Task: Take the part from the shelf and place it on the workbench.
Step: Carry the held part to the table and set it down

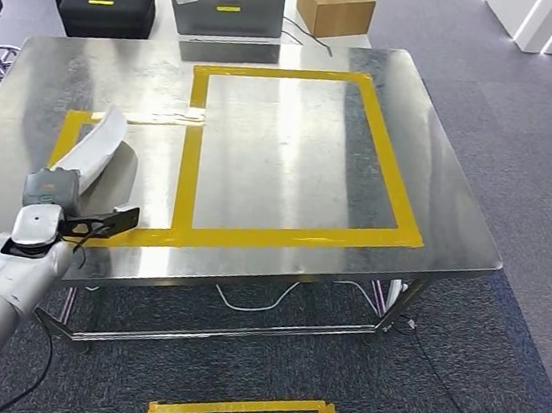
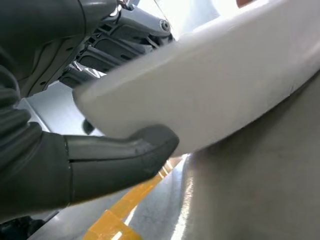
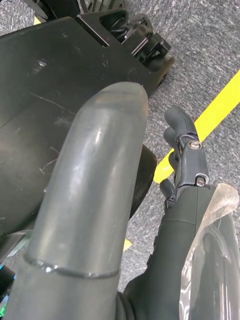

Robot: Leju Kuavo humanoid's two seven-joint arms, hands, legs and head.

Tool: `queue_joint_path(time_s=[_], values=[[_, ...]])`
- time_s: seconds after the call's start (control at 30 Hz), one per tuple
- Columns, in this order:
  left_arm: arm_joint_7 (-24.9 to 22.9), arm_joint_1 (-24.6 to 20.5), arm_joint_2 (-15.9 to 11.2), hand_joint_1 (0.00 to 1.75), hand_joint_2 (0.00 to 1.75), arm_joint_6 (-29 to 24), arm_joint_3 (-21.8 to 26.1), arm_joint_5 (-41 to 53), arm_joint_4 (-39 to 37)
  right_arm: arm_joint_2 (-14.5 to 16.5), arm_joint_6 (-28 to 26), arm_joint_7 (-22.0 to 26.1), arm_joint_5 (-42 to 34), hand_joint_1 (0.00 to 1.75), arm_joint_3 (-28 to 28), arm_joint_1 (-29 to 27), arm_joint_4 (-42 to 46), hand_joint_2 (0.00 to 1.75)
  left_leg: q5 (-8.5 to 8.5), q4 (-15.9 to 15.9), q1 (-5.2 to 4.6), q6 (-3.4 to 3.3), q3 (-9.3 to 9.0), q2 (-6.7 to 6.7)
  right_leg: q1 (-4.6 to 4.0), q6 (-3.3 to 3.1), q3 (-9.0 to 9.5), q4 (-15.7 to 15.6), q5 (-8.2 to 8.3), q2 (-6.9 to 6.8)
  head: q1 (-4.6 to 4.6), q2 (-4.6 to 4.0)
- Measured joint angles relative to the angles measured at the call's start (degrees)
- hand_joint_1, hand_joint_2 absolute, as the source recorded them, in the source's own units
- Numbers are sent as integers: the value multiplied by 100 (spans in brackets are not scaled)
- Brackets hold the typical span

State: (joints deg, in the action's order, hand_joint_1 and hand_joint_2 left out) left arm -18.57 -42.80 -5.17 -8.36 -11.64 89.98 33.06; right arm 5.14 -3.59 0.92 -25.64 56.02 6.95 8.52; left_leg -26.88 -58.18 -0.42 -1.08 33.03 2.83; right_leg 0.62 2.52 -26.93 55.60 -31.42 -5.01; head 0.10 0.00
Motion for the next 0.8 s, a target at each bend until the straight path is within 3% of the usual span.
queue_joint_path(time_s=[0.03,0.4,0.8], values=[[31,0,0,0,0,-30,-3,0,-8,0,-1,1,-4,0,2,0,0,0,0,0,0,0,0,0,0,0,0,0,0,0,1,0],[843,14,66,0,0,-519,69,0,-9,0,-9,20,-165,0,126,-3,-15,0,0,0,0,0,0,0,0,0,-1,0,0,0,1,0],[1731,220,387,0,0,-792,586,-53,635,0,-45,42,-391,0,337,-8,-37,0,0,-1,0,0,0,0,0,0,0,0,0,1,-1,0]])
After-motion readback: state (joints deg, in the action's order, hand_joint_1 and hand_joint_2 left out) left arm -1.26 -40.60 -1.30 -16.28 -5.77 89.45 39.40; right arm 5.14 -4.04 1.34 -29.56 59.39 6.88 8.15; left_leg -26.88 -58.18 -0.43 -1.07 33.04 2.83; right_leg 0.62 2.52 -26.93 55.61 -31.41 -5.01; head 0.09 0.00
